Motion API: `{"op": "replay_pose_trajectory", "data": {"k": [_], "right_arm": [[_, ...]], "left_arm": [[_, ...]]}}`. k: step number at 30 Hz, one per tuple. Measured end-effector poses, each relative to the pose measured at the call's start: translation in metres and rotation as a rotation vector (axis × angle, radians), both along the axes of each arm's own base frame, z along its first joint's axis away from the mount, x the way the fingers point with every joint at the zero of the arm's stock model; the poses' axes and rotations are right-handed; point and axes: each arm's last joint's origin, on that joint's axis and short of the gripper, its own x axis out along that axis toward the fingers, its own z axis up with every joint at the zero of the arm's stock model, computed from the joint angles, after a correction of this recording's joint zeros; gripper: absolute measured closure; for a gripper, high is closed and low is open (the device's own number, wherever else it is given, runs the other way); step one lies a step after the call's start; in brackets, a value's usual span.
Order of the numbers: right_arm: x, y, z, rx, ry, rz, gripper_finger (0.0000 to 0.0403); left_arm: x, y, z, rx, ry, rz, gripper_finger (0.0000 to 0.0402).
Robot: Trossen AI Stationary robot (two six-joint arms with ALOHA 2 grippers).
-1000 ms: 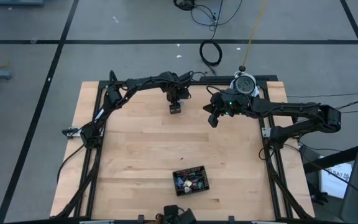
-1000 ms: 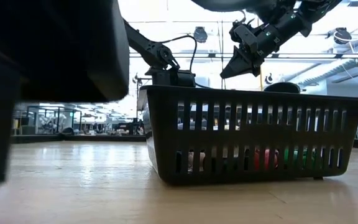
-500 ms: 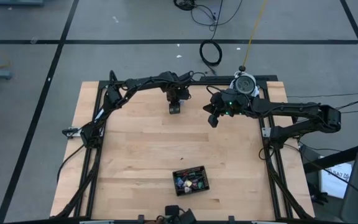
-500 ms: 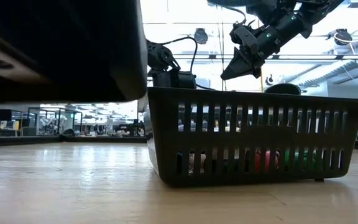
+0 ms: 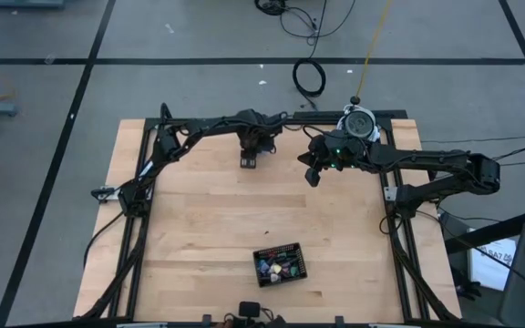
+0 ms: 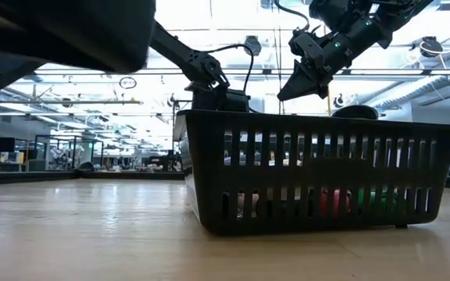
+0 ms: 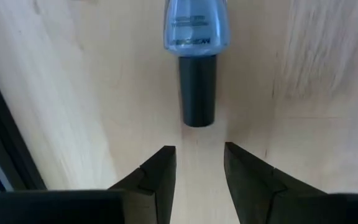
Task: Pick & Place Nail Polish
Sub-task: Put the blue nail polish bottle into the black bin
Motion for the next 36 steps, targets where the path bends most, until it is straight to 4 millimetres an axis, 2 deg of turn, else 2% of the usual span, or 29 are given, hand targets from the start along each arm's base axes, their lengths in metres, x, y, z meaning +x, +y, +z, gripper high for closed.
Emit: {"op": "replay_pose_trajectory", "data": {"k": [4, 7, 11, 13, 17, 20, 24, 30, 36], "right_arm": [[0.000, 0.000, 0.000, 0.000, 0.000, 0.000, 0.0399], [0.000, 0.000, 0.000, 0.000, 0.000, 0.000, 0.0399], [0.000, 0.000, 0.000, 0.000, 0.000, 0.000, 0.0399], [0.000, 0.000, 0.000, -0.001, 0.001, 0.001, 0.0399], [0.000, 0.000, 0.000, -0.009, 0.002, 0.005, 0.0399], [0.000, 0.000, 0.000, -0.006, 0.002, 0.004, 0.0399], [0.000, 0.000, 0.000, 0.008, -0.001, 0.004, 0.0399], [0.001, 0.001, 0.001, 0.012, -0.017, 0.020, 0.0399], [0.001, 0.001, 0.001, 0.021, -0.019, 0.015, 0.0399]], "left_arm": [[0.000, -0.001, 0.000, 0.001, 0.005, 0.005, 0.0271], [-0.001, -0.001, 0.001, 0.036, 0.049, -0.074, 0.0271], [-0.005, 0.002, 0.018, 0.114, 0.061, -0.084, 0.0278], [-0.005, 0.004, 0.033, 0.132, -0.003, -0.106, 0.0299], [0.010, 0.020, 0.050, 0.142, -0.328, -0.056, 0.0369], [0.016, 0.032, 0.042, 0.085, -0.449, 0.000, 0.0393], [0.010, 0.038, 0.019, 0.001, -0.374, 0.036, 0.0399], [-0.002, 0.042, 0.019, -0.194, -0.400, 0.085, 0.0400], [-0.009, 0.042, 0.012, -0.251, -0.342, 0.114, 0.0400]]}}
